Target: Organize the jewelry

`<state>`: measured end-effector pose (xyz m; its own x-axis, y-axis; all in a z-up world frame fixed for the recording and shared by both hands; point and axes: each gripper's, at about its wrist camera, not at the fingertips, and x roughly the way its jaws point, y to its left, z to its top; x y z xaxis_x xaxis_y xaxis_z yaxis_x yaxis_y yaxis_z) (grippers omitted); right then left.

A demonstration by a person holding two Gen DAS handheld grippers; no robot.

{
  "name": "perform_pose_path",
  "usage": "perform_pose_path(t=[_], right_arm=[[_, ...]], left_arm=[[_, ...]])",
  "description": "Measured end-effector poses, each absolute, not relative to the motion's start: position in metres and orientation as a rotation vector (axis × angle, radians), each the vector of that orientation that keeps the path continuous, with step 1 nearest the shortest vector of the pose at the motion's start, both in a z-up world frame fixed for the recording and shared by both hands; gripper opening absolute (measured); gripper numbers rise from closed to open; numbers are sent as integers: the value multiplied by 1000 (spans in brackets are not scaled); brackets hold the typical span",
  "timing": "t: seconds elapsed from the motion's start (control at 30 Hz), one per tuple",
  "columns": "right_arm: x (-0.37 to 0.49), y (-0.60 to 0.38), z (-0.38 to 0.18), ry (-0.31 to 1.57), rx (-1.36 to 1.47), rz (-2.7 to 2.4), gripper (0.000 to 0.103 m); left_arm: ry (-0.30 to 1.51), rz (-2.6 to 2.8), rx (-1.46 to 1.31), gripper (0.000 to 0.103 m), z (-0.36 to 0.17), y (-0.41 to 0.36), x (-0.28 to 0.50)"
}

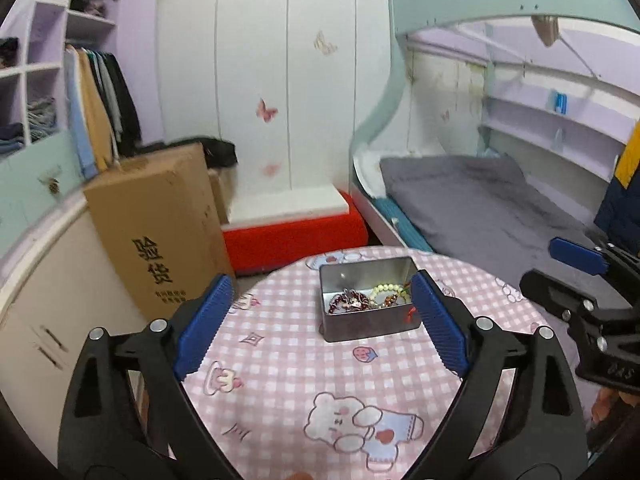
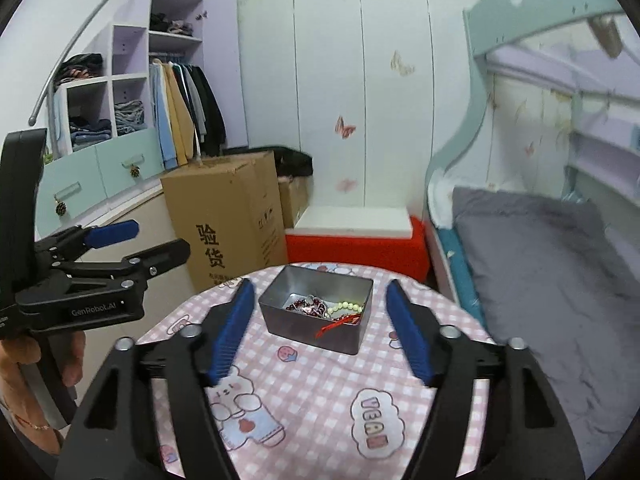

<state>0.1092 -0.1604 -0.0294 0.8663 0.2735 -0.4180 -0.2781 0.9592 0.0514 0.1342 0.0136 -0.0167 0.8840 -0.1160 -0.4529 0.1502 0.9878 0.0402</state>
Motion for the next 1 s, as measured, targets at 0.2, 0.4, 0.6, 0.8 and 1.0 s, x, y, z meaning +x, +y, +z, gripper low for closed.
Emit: perform_pose_path(t=[0.2, 0.4, 0.6, 0.8, 1.0], right_arm=[[56, -150, -9, 309, -56, 227, 93], [20, -142, -1, 219, -96, 175, 95], [-4, -140, 3, 170, -97, 176, 95], [-20, -141, 3, 134, -91, 160, 95], [-27, -139, 4, 109, -93, 164, 95]], left_arm=[[361, -102, 88, 92, 5, 16, 77], [280, -104, 69, 95, 16, 15, 28], [231, -97, 53, 96, 20, 15, 5], [189, -74, 61, 96, 24, 15, -12], [170, -75, 66, 96, 26, 12, -18]])
